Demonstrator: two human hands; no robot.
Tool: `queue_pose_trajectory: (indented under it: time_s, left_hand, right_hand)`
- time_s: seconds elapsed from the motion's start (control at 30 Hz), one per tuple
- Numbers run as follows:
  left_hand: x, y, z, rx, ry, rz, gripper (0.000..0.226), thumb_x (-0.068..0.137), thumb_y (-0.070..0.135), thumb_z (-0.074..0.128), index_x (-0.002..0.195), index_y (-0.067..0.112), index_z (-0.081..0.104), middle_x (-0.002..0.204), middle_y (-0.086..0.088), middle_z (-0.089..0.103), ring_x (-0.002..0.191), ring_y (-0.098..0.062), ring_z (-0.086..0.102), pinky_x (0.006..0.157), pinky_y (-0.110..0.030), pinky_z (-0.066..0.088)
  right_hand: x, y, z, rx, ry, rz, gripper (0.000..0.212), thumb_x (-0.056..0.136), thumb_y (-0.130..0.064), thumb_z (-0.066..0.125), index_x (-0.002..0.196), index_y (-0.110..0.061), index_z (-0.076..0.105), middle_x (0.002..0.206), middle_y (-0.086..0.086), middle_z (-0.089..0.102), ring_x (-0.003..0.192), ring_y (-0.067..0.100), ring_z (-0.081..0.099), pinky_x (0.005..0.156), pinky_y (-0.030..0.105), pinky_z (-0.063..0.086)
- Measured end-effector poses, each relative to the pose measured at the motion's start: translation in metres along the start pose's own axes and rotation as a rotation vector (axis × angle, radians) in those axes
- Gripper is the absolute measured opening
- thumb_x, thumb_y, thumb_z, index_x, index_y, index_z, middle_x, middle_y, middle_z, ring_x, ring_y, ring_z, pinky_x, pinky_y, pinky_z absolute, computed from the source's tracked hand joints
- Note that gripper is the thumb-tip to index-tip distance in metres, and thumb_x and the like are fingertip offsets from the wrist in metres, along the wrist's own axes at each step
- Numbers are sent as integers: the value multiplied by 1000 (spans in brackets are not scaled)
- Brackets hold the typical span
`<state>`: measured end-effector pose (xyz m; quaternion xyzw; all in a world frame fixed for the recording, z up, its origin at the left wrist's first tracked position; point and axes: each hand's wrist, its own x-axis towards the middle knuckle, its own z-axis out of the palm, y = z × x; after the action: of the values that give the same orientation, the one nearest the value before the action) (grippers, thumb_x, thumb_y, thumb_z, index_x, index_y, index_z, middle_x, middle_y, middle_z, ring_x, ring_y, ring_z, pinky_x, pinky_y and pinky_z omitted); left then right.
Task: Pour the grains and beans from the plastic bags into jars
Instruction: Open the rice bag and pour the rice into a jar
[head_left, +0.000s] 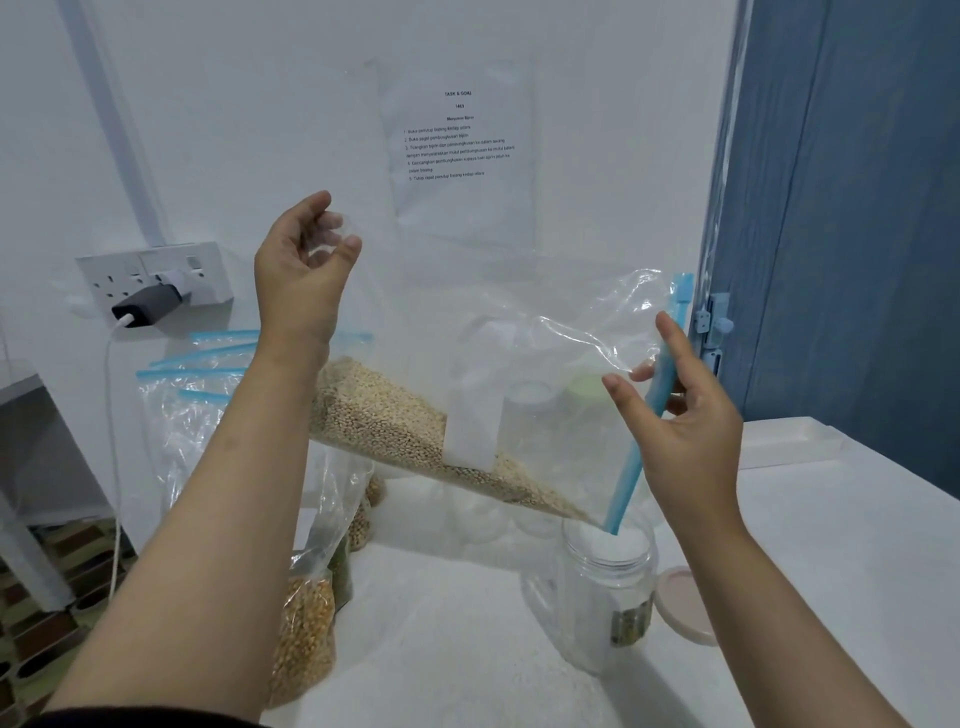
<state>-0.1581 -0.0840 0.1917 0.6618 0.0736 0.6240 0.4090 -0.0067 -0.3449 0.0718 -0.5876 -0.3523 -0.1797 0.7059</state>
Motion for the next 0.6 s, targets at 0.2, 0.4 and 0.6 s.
queue_pose_trajectory:
  time_s: [0.2,0.4,0.6]
  left_hand:
    - [2,1,0,-18,0,5,40,87,1,68,123,14,57,102,3,61,91,-4,56,85,-19,45]
    - [2,2,2,-14,4,-1,39,87,-1,68,121,15,57,100,5,61,90,-3,57,83,-19,44]
    - [2,2,2,-11,-5,0,39,88,-1,68,122,15,57,100,5,61,92,-5,56,86,-20,46]
  right_hand:
    - [-2,-1,0,19,1,-2,64,85,-35,72,144,-34,49,91,-17,58,94,13,59,88,31,55]
    - [-3,1,2,24,11,13,64,86,-35,72,146,-34,49,89,-14,58,90,15,59,86,37,56]
    - [-4,5,1,26,1,27,67,85,-35,72,147,-36,46,90,-15,58,91,13,58,85,31,57]
